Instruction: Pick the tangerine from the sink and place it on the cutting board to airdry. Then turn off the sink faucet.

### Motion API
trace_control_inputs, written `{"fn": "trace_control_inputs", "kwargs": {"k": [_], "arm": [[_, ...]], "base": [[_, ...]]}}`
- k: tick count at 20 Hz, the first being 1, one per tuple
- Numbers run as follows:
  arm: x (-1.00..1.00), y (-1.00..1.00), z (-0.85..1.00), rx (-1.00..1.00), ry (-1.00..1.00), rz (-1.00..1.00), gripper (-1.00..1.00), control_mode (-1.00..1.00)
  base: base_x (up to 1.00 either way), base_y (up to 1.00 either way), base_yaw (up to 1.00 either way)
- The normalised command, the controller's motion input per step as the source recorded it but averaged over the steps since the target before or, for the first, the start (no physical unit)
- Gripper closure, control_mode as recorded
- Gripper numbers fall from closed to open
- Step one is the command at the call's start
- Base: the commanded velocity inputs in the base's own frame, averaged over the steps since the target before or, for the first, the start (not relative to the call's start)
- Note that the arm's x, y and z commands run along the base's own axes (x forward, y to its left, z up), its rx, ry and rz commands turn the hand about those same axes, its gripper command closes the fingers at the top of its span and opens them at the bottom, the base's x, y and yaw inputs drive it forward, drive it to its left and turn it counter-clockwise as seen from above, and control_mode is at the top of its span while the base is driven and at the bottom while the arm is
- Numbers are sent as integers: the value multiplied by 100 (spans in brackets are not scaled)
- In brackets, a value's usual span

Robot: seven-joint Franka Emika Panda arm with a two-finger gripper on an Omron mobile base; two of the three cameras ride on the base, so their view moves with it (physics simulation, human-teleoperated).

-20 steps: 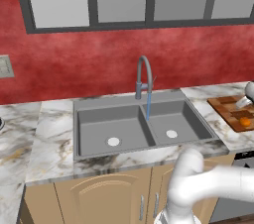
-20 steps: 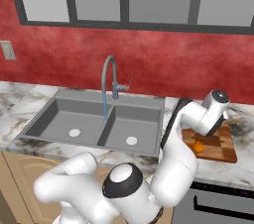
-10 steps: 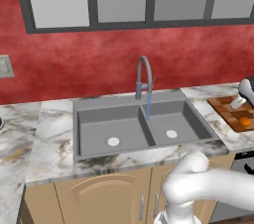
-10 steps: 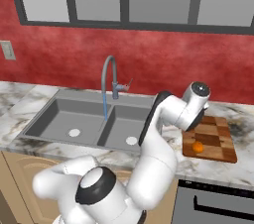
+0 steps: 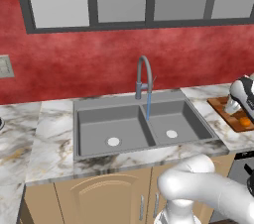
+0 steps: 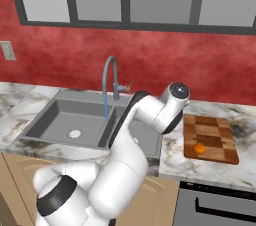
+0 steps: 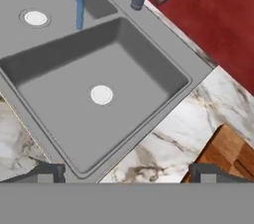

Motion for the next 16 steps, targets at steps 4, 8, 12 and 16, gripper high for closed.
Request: {"fn": "trace_control_inputs", "kwargs": {"k": [4,8,12,16], "arm": [[-27,27,23,-1,-7,28,-100,-100],[-10,31,4,0,-3,23,-100,-100],[0,26,0,0,-1,8,-100,-100],[0,11,0,0,0,14,-100,-100]], "base": [[0,0,0],[0,0,0],[0,0,0],[0,0,0]]}}
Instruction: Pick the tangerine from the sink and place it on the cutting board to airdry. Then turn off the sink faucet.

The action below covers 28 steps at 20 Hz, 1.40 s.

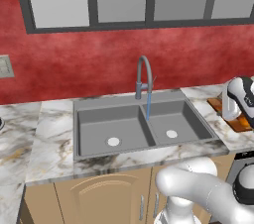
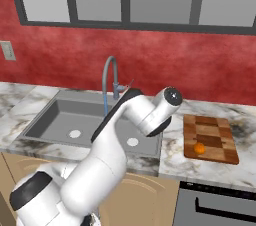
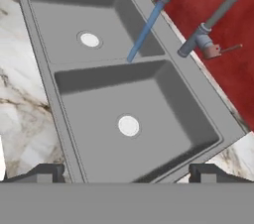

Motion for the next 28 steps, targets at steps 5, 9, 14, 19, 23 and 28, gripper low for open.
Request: {"fn": "trace_control_inputs", "kwargs": {"k": [5,9,14,19,23,28], "arm": [[1,5,0,1,0,20,-100,-100],[2,4,0,4,-2,19,-100,-100],[17,10,14,8,-5,19,-100,-100],[25,11,26,11,0,2,-100,-100],[14,14,12,7,0,1,-100,-100],[8,38,0,4,0,-3,-100,-100]], "base": [[0,0,0],[0,0,0],[0,0,0],[0,0,0],[0,0,0],[0,0,0]]}}
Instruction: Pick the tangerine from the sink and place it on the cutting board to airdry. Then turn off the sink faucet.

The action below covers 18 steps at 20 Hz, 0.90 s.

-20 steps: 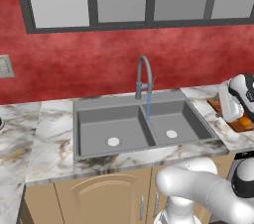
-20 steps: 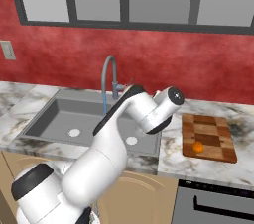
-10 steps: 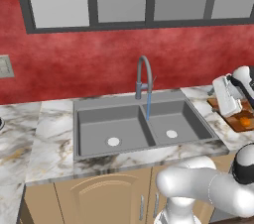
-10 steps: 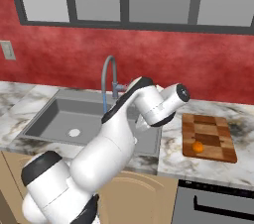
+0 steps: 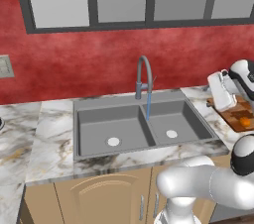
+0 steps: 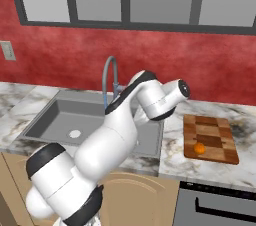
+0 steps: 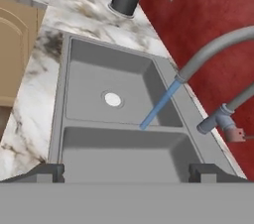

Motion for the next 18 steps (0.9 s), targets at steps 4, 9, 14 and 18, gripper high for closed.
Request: {"fn": "trace_control_inputs", "kwargs": {"k": [4,9,14,18], "arm": [[16,32,0,4,2,-2,-100,-100],[15,18,0,3,1,-4,-100,-100],[18,11,0,9,1,-10,-100,-100],[16,0,0,11,3,0,-100,-100]], "base": [[0,0,0],[0,0,0],[0,0,0],[0,0,0]]}}
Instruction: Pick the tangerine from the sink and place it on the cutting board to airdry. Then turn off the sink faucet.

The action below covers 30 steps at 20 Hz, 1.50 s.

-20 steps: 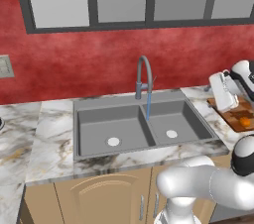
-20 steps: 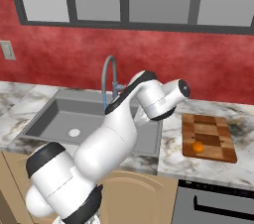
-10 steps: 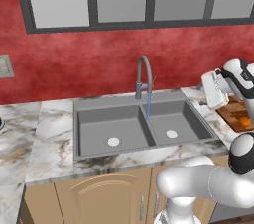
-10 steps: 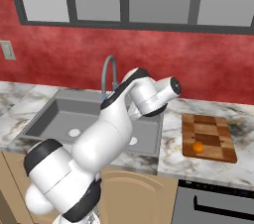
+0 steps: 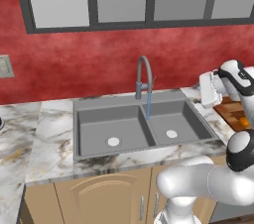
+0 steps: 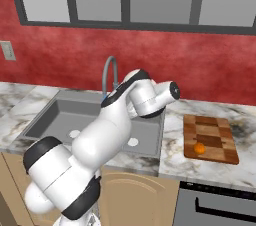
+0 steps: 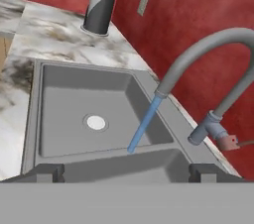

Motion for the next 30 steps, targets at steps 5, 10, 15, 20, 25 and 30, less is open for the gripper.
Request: {"fn": "trace_control_inputs", "kwargs": {"k": [5,10,15,20,25,30], "arm": [[22,2,0,8,2,1,-100,-100],[18,0,0,2,0,10,-100,-100],[18,0,0,1,0,13,-100,-100],[14,0,-3,3,0,12,-100,-100],[19,0,-1,7,0,4,-100,-100],[17,0,0,14,0,0,-100,-100]], "base": [[0,0,0],[0,0,0],[0,0,0],[0,0,0],[0,0,0],[0,0,0]]}}
